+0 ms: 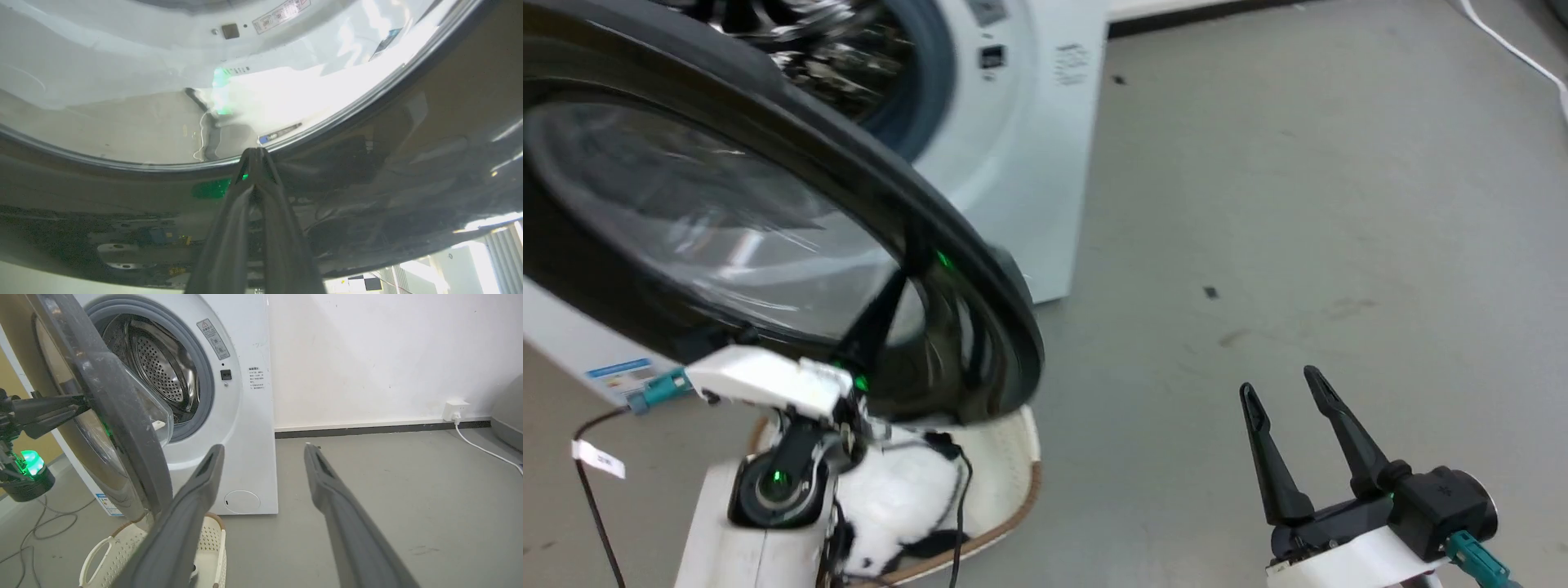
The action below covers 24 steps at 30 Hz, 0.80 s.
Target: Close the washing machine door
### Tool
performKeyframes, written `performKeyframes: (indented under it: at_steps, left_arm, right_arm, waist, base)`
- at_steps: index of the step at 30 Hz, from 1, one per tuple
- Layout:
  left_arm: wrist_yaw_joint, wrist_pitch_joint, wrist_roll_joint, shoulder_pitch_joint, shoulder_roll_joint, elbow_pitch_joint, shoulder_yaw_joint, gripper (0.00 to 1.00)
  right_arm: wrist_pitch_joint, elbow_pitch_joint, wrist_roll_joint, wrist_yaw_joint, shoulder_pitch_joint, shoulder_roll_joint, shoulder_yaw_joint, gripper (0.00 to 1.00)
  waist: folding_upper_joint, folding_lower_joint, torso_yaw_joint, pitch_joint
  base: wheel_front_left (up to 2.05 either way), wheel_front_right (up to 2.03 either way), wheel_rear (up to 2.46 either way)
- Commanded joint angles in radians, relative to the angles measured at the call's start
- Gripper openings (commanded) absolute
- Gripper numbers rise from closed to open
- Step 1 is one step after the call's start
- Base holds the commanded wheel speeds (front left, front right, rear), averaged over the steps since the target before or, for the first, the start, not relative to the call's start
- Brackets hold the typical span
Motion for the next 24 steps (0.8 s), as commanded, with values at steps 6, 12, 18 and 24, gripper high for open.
performKeyframes:
  at_steps: [6,12,18,24]
  left_arm:
    - [-0.011,-0.159,0.067,-0.124,-0.001,0.090,0.017,0.00]
    - [-0.011,-0.291,0.116,-0.242,-0.001,0.198,0.018,0.00]
    - [-0.011,-0.346,0.118,-0.342,-0.001,0.273,-0.013,0.00]
    - [-0.012,-0.349,0.145,-0.336,0.018,0.279,-0.068,0.00]
  right_arm:
    - [-0.004,-0.008,0.011,0.001,-0.011,0.007,0.004,1.00]
    - [-0.004,-0.018,0.027,0.001,-0.013,0.007,0.008,1.00]
    - [-0.004,-0.022,0.037,0.001,-0.023,0.007,0.012,1.00]
    - [-0.004,-0.018,0.040,0.001,-0.038,0.007,0.005,1.00]
  waist:
    - [0.0000,-0.0001,-0.088,0.046]
    - [0.0000,-0.0001,-0.104,0.068]
    - [0.0000,-0.0001,-0.090,0.097]
    - [0.0000,-0.0001,-0.053,0.091]
  base:
    - [0.00,0.00,0.00]
    - [0.00,0.00,0.00]
    - [0.00,0.00,0.00]
    - [0.00,0.00,0.00]
